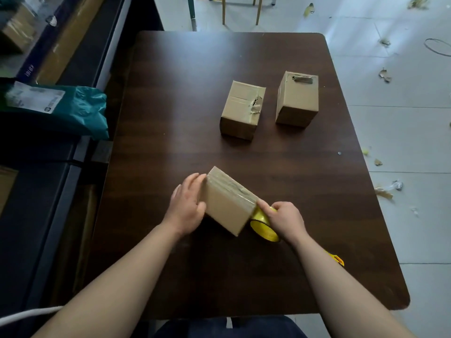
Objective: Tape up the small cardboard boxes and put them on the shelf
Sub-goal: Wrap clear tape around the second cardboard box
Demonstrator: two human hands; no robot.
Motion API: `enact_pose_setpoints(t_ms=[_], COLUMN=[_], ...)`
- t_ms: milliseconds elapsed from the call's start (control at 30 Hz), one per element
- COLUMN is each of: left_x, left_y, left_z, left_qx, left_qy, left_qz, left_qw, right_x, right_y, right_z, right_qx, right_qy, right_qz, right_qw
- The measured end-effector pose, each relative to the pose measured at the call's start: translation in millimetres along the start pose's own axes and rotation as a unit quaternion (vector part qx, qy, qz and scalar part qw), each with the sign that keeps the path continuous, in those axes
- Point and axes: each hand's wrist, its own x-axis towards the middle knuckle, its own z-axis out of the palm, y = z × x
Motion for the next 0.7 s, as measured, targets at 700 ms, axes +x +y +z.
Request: enact_pose_setpoints(t_ms=[700], left_x=[21.7], left_y=[8.6], left_z=[15.3], left_qx=[0.296], left_qy=[-0.098], left_qz=[0.059], left_qw=[0.948], right_x=[-67.8], right_y=[55.0], right_z=[39.2], right_qx=[0.206], right_qy=[-0.063], right_qz=[-0.064], right_qw=[0.974])
